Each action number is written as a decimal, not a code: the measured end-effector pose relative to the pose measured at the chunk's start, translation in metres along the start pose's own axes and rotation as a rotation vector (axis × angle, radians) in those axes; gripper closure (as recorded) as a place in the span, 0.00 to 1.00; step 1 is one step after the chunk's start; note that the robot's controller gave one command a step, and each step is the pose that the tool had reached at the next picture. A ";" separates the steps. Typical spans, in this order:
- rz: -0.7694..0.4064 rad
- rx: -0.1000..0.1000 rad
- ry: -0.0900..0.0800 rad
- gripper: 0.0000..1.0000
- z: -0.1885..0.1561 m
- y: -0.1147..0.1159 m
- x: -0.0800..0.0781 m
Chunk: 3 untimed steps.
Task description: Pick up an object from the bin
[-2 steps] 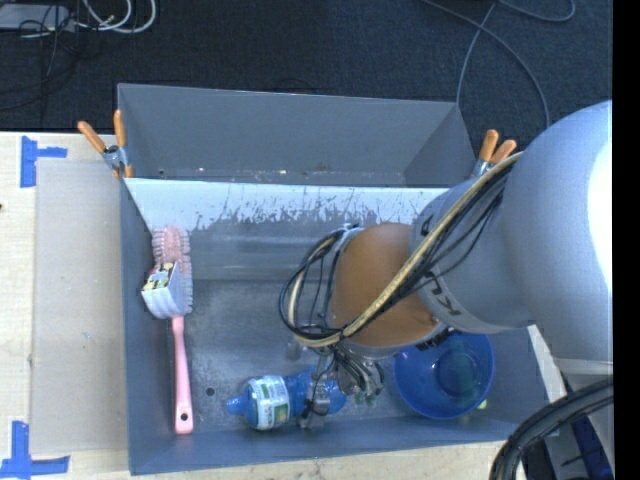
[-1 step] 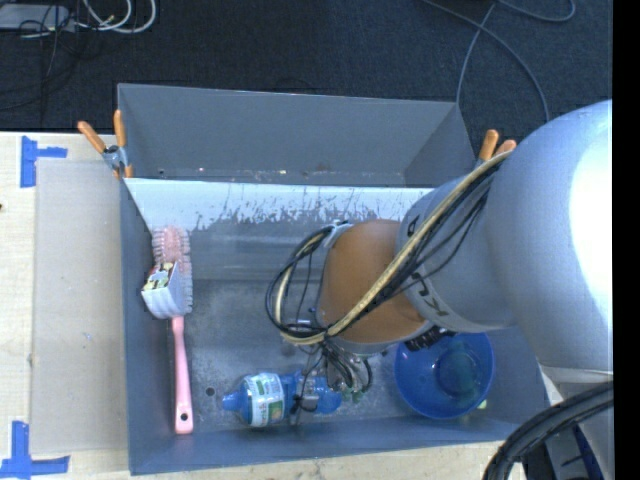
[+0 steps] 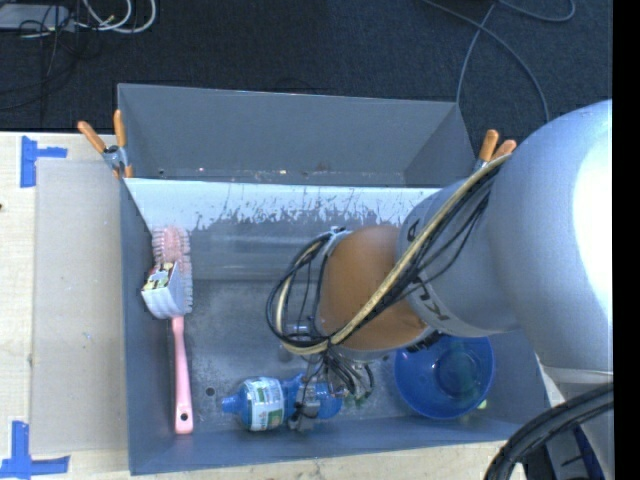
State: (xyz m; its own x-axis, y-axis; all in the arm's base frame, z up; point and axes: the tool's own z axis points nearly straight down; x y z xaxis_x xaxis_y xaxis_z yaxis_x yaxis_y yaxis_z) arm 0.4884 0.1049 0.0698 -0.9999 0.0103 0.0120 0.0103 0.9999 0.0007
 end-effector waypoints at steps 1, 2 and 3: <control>0.076 0.000 0.000 0.00 0.000 0.007 0.000; -0.004 0.001 0.000 1.00 0.001 0.004 -0.002; -0.003 0.000 0.000 1.00 0.001 0.004 -0.002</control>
Offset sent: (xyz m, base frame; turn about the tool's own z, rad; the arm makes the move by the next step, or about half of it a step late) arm 0.0031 0.0037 0.0002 -0.0039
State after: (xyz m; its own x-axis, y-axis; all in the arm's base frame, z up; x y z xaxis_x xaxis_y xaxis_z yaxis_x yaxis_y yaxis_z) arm 0.4907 0.1086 0.0691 -0.9999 0.0074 0.0123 0.0074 1.0000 0.0003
